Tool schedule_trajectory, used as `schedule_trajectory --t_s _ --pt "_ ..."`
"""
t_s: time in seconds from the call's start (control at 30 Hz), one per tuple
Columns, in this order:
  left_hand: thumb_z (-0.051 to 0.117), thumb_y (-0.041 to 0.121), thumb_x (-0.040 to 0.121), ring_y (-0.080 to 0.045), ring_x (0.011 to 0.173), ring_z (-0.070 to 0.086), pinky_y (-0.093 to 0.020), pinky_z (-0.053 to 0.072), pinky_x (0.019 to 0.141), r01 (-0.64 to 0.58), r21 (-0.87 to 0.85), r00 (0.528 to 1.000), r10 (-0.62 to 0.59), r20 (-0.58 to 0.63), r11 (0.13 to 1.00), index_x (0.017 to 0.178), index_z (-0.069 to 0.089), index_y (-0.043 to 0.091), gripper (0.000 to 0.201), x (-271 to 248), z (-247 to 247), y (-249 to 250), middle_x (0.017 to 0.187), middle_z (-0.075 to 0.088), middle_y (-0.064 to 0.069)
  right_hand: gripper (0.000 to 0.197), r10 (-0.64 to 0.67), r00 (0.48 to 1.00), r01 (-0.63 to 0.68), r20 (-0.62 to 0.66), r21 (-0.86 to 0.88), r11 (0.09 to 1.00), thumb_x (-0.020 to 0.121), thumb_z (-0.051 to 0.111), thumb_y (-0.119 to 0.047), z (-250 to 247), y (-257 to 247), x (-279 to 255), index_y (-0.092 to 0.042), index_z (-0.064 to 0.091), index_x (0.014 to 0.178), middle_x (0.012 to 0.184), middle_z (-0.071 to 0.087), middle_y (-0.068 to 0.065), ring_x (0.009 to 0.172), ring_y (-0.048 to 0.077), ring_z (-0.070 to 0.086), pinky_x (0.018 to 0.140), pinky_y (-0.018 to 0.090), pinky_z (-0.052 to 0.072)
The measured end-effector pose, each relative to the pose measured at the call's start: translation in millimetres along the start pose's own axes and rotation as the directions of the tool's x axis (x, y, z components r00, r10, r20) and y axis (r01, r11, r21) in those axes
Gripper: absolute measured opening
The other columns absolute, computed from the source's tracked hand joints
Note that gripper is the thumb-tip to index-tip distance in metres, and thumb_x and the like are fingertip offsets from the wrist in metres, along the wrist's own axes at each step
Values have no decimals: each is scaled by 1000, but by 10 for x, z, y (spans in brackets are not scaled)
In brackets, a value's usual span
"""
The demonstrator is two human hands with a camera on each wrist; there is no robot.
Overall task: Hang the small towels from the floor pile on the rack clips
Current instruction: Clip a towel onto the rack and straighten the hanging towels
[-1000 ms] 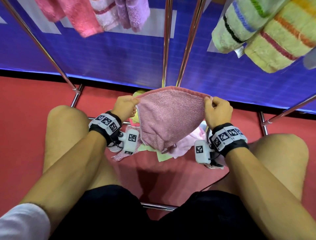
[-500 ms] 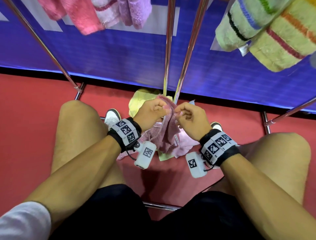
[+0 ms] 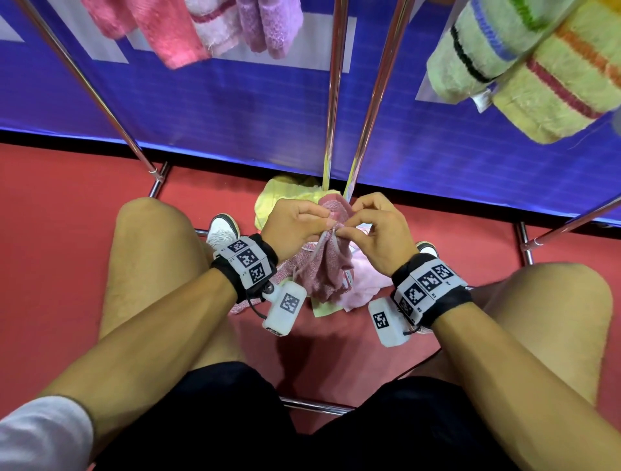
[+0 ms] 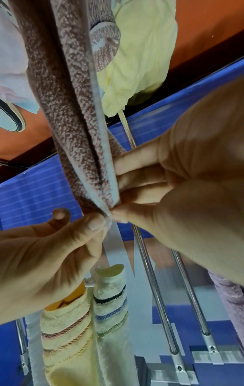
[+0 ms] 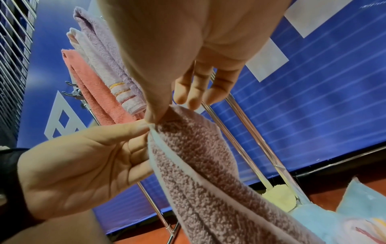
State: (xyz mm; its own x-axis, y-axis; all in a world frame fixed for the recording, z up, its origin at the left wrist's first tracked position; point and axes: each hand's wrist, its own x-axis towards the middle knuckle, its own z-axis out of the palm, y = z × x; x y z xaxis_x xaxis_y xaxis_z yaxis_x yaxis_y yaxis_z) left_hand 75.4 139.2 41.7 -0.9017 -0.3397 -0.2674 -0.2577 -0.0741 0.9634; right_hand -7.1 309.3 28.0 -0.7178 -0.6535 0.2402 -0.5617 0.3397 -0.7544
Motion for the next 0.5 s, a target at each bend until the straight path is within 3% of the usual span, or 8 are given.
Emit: schedule_trajectory --t_s 0.1,0.23,0.37,0.5 --pt "74 4 83 -30 81 71 -46 59 82 -7 31 999 6 34 1000 87 73 9 7 -18 20 -12 90 73 -24 11 -47 999 47 -9 -26 999 84 75 -16 13 -7 -11 -7 72 78 92 60 4 84 10 54 80 5 36" --pt "72 8 87 -36 84 68 -47 57 82 -39 53 997 35 67 998 88 75 14 6 -42 34 -18 92 70 -31 9 -73 997 73 -8 -52 996 90 69 -14 35 -12 -27 -7 72 84 91 60 3 85 -2 47 81 1 33" --pt "71 10 87 -43 90 70 -49 59 83 -50 31 995 47 93 998 88 76 13 6 -47 35 -28 90 72 -26 13 -62 998 61 -19 -67 996 91 67 -17 44 18 -26 -8 70 83 88 61 4 80 9 52 78 3 34" --pt "70 7 88 -37 86 72 -47 59 82 -38 64 996 33 83 997 83 78 20 15 -19 31 -65 86 75 -19 14 -36 999 34 -30 -57 998 92 67 -17 64 25 -26 -10 68 80 85 61 3 75 9 50 74 5 36"
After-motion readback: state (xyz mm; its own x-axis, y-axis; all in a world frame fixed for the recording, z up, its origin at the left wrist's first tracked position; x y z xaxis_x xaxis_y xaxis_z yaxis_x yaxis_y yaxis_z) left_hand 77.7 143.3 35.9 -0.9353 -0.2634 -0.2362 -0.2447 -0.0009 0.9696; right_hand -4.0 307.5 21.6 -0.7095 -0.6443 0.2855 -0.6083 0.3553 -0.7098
